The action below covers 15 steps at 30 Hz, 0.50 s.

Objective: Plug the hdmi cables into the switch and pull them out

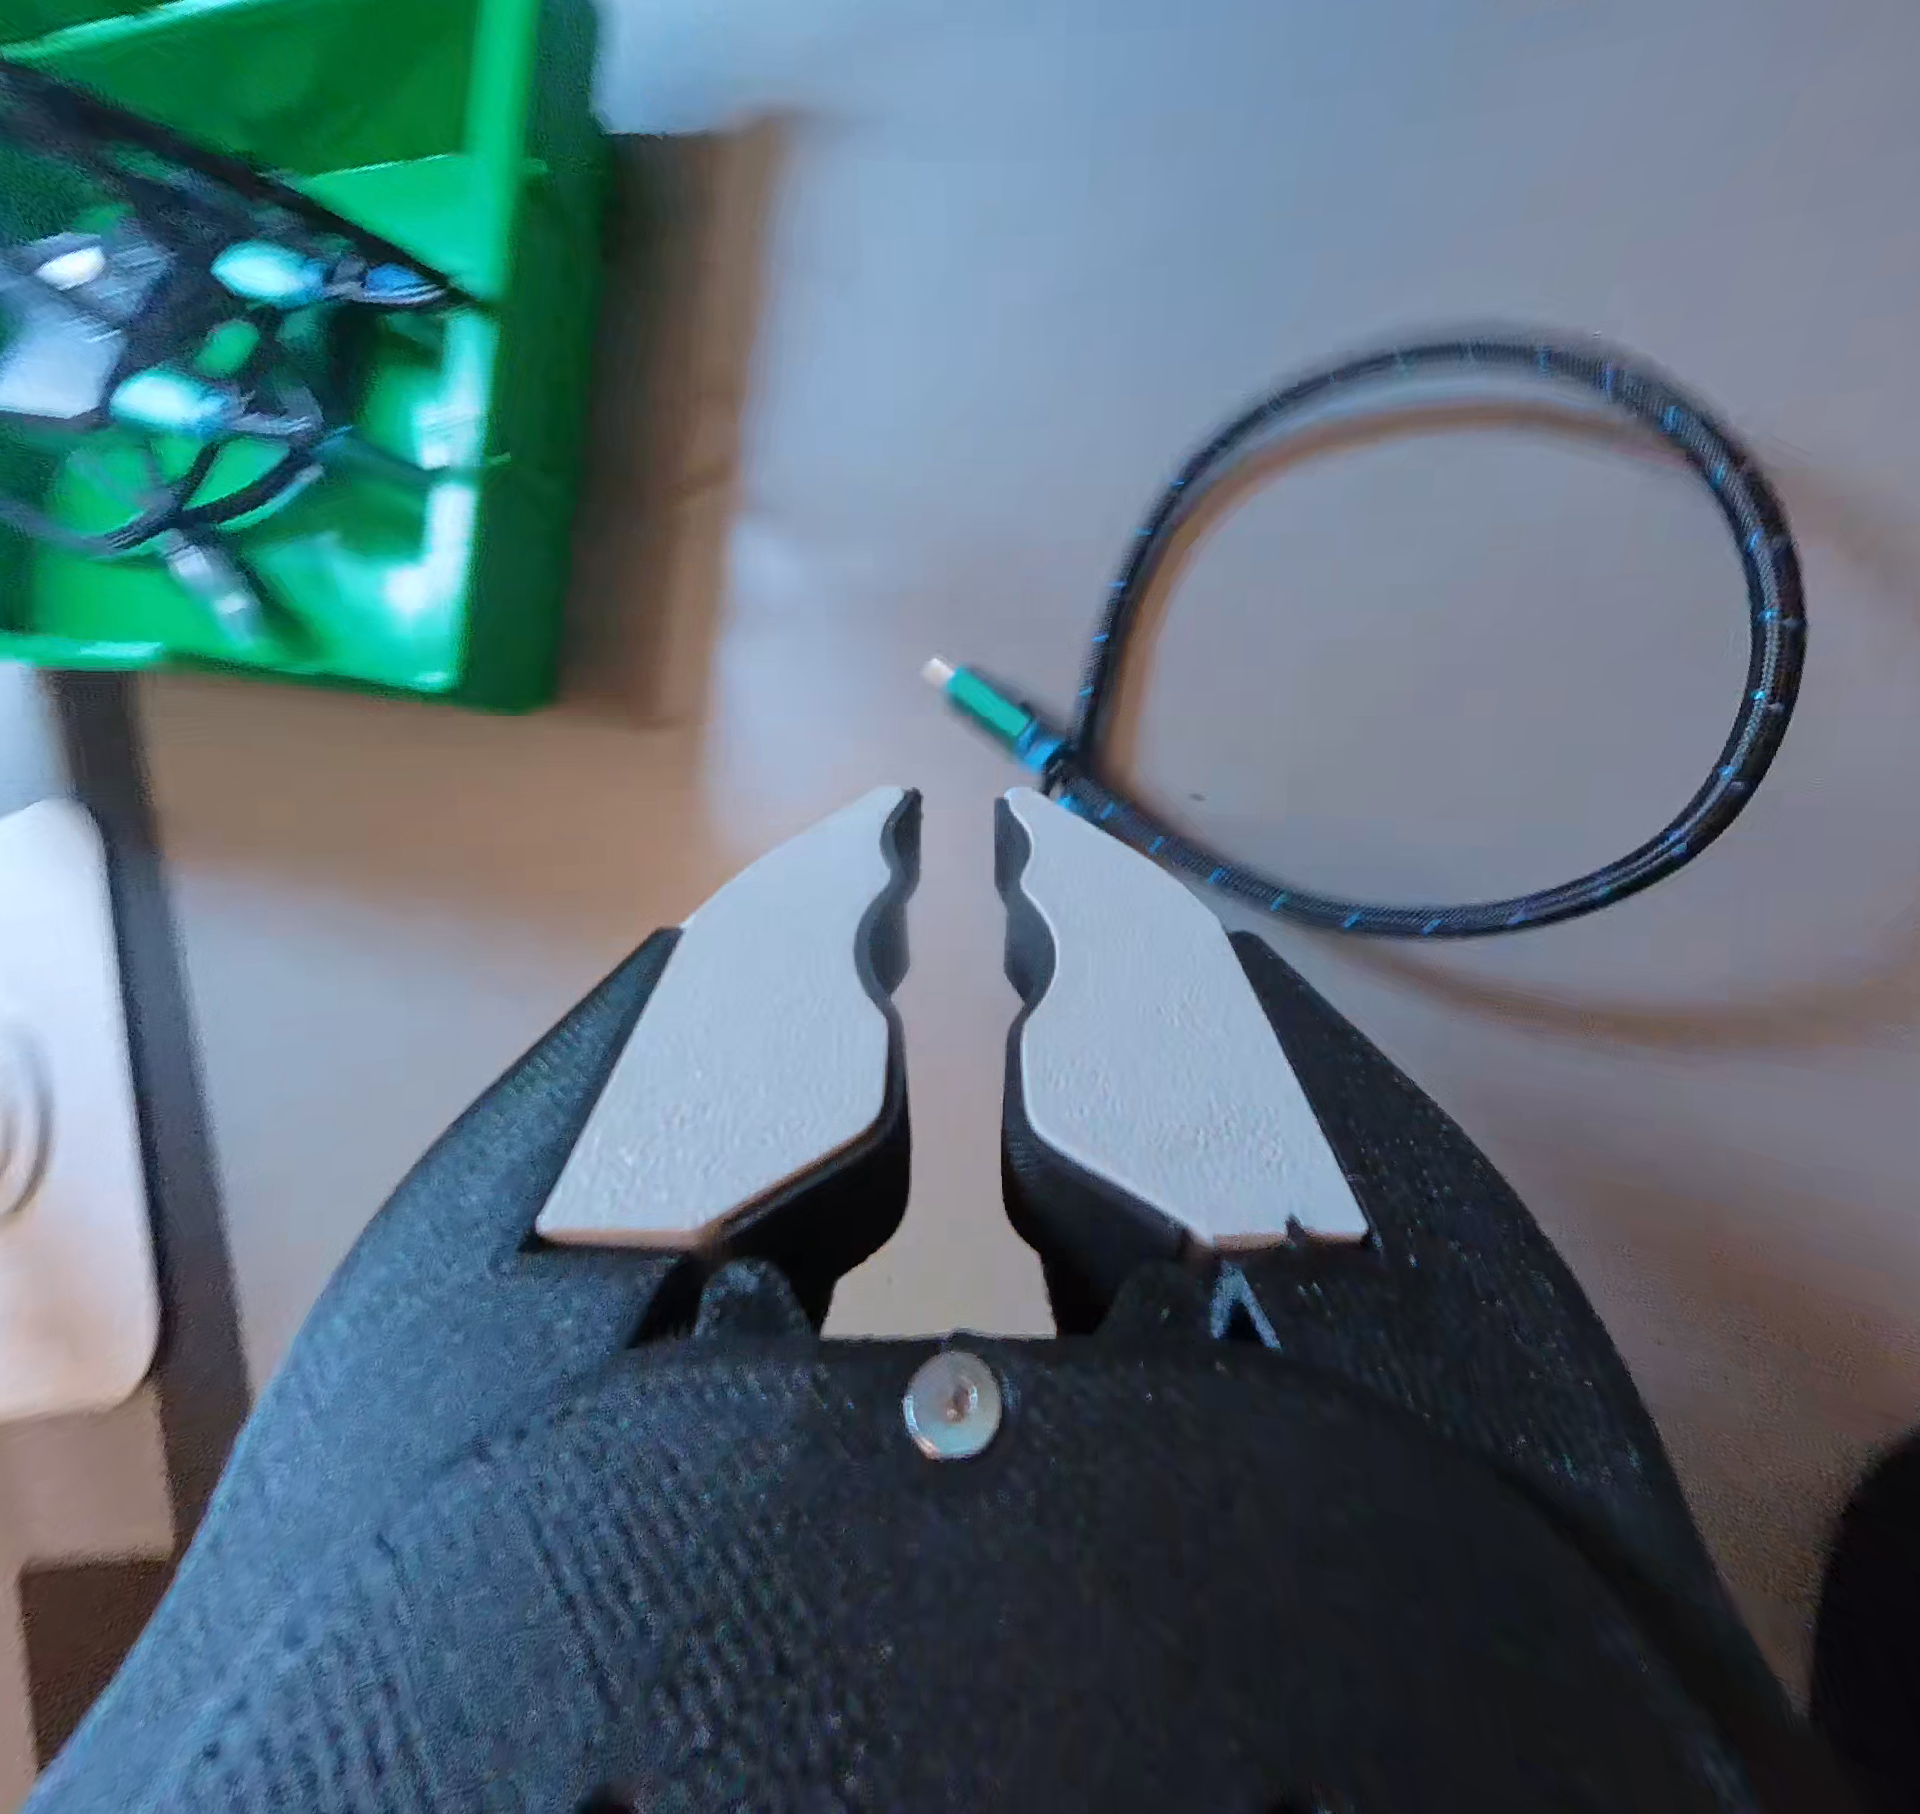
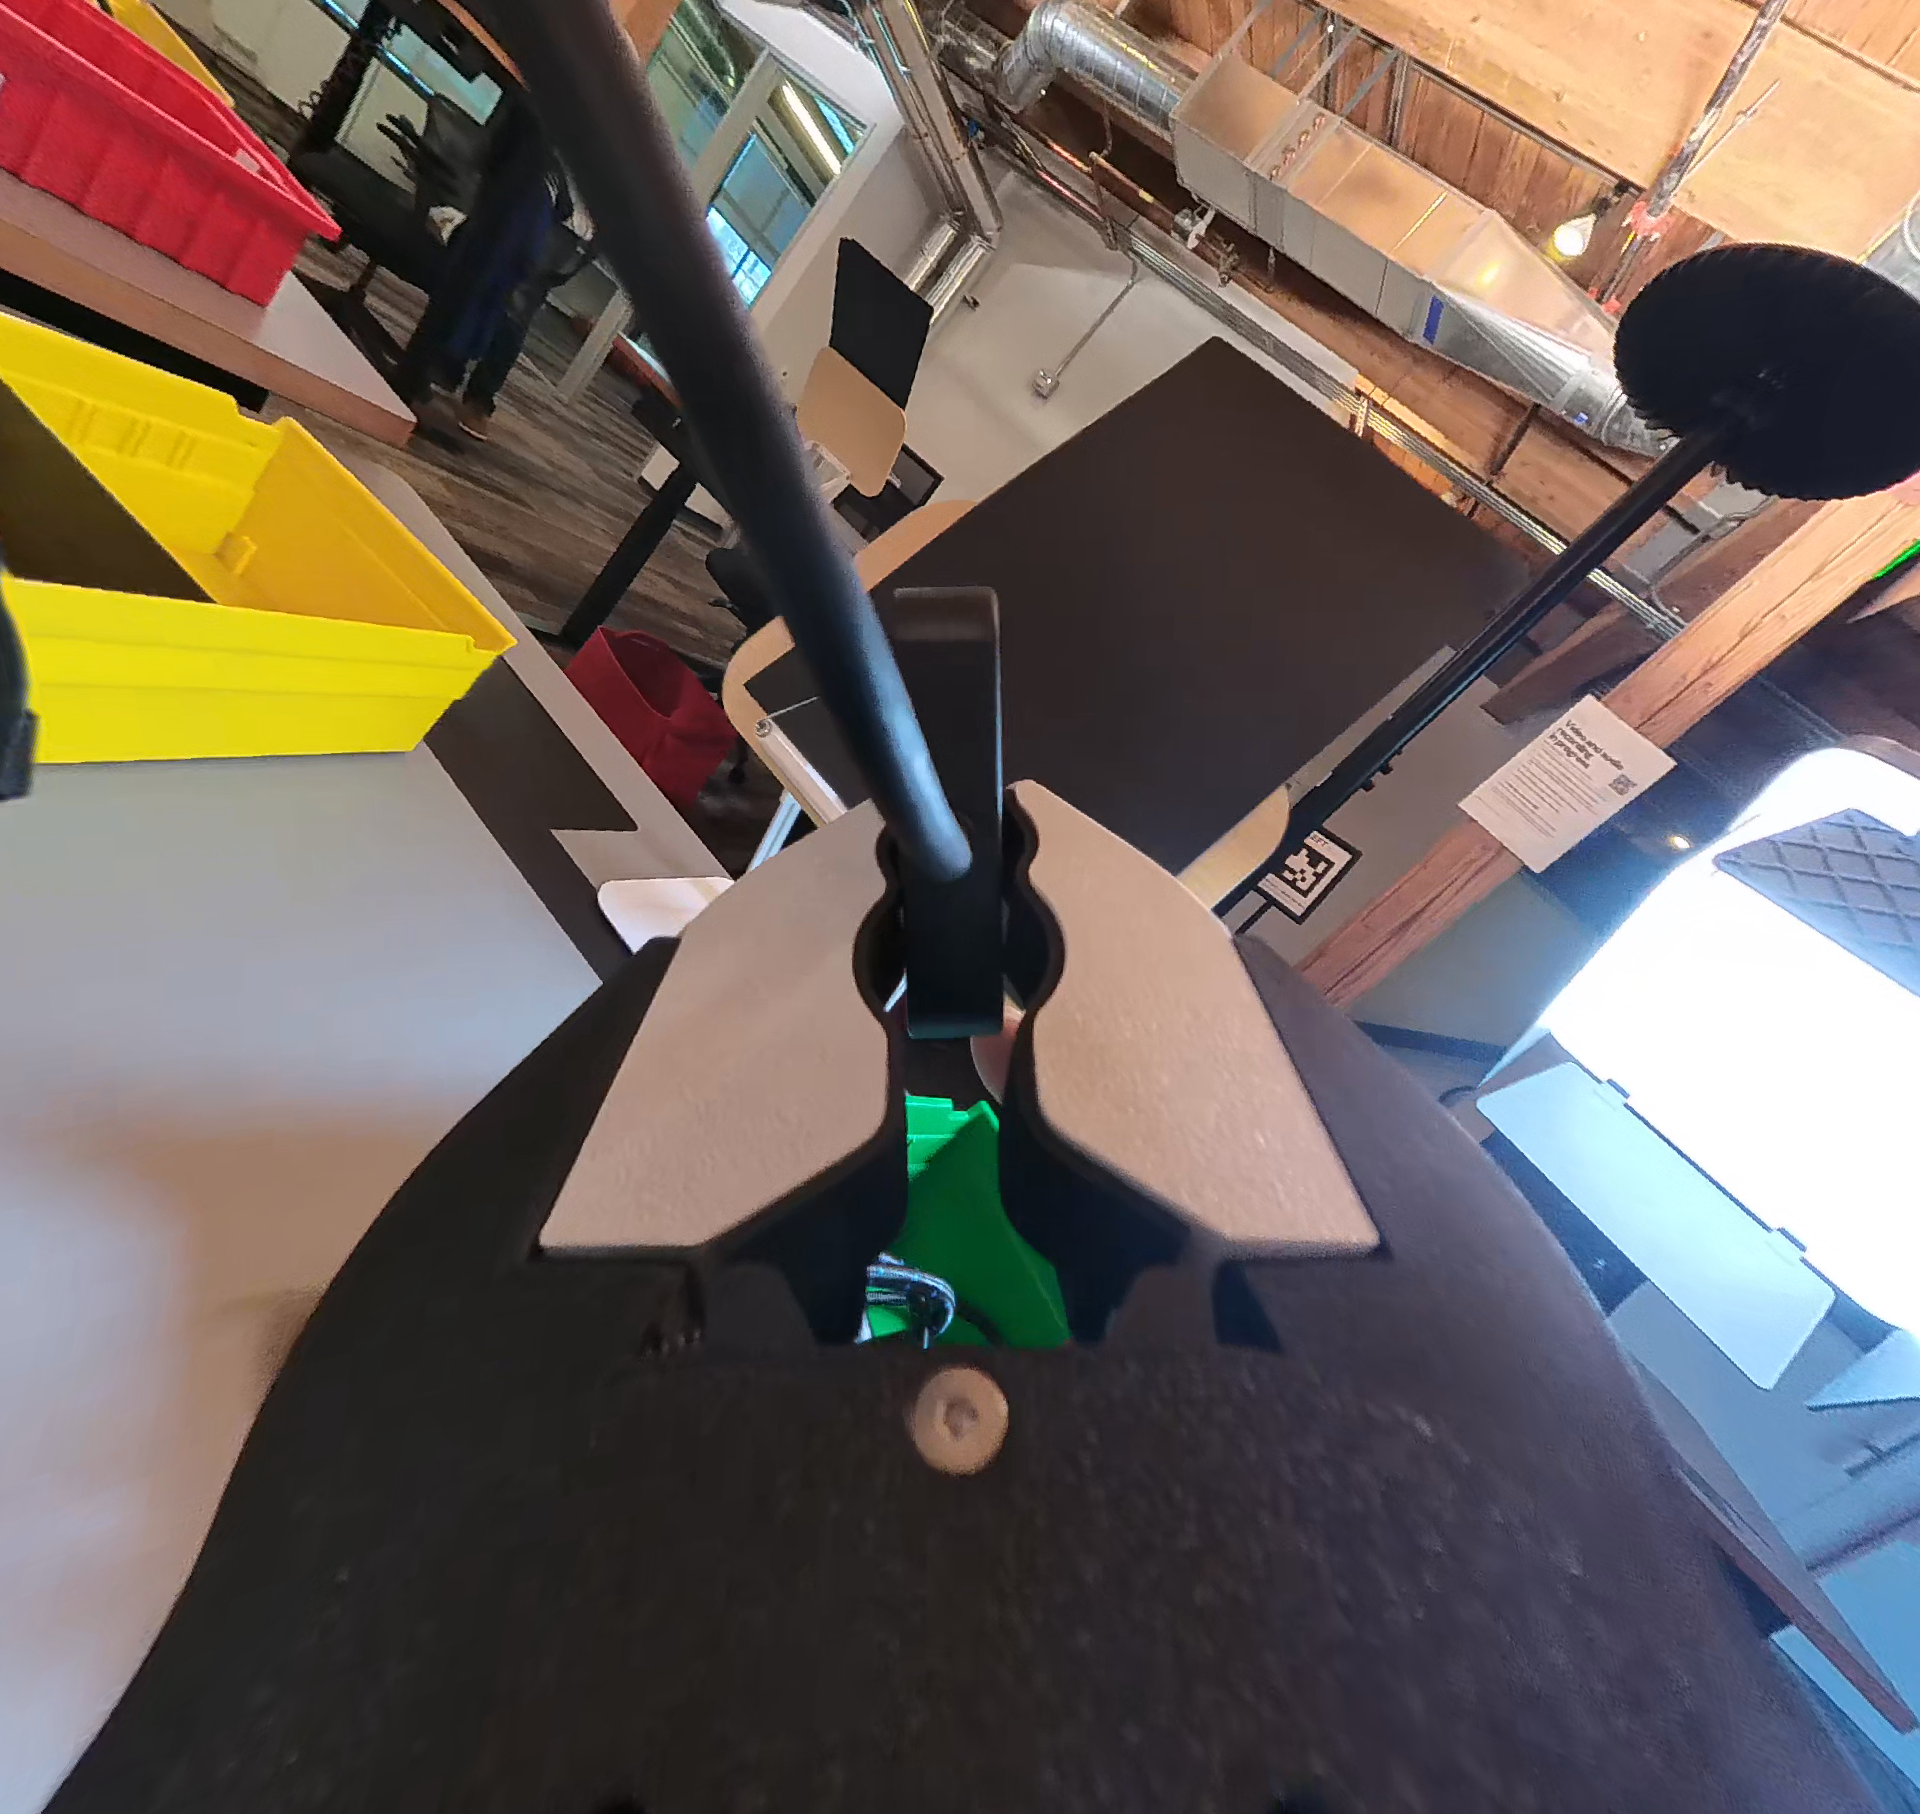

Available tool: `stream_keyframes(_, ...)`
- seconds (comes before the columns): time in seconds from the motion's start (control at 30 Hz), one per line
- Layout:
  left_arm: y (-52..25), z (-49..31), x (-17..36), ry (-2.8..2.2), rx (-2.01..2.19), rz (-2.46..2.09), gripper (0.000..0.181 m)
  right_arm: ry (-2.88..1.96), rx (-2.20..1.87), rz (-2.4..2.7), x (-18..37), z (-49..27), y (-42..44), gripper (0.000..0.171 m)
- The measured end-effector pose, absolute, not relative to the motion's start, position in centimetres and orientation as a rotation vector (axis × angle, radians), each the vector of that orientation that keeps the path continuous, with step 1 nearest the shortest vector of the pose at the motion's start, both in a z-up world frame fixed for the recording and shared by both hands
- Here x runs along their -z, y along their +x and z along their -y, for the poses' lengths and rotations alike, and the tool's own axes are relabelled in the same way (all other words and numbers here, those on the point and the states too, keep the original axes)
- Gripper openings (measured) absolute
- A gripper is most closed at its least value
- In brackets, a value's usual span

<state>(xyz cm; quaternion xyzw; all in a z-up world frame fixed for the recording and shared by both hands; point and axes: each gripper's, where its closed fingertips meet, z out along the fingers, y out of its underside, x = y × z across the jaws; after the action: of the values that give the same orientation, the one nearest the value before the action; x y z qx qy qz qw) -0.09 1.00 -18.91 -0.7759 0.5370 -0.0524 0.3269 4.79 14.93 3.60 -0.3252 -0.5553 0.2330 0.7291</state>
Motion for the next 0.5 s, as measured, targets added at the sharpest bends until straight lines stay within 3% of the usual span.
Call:
stream_keyframes(0.17,-0.9,-0.2,19.2,-2.191,0.101,-1.152,0.033,-0.737,-0.569,1.193,-4.1,-15.5,5.3,0.015)
stream_keyframes(0.3,1.8,1.8,22.1,-2.283,0.228,-1.028,0.037,-0.749,-0.623,1.176,-4.4,-15.3,5.3,0.015)
stream_keyframes(0.37,2.3,2.7,24.5,-2.358,0.208,-1.078,0.037,-0.752,-0.626,1.177,-4.3,-15.1,5.2,0.015)
stream_keyframes(0.5,1.9,3.8,25.7,-2.349,0.180,-1.334,0.016,-0.746,-0.593,1.192,-4.1,-14.9,5.2,0.015)
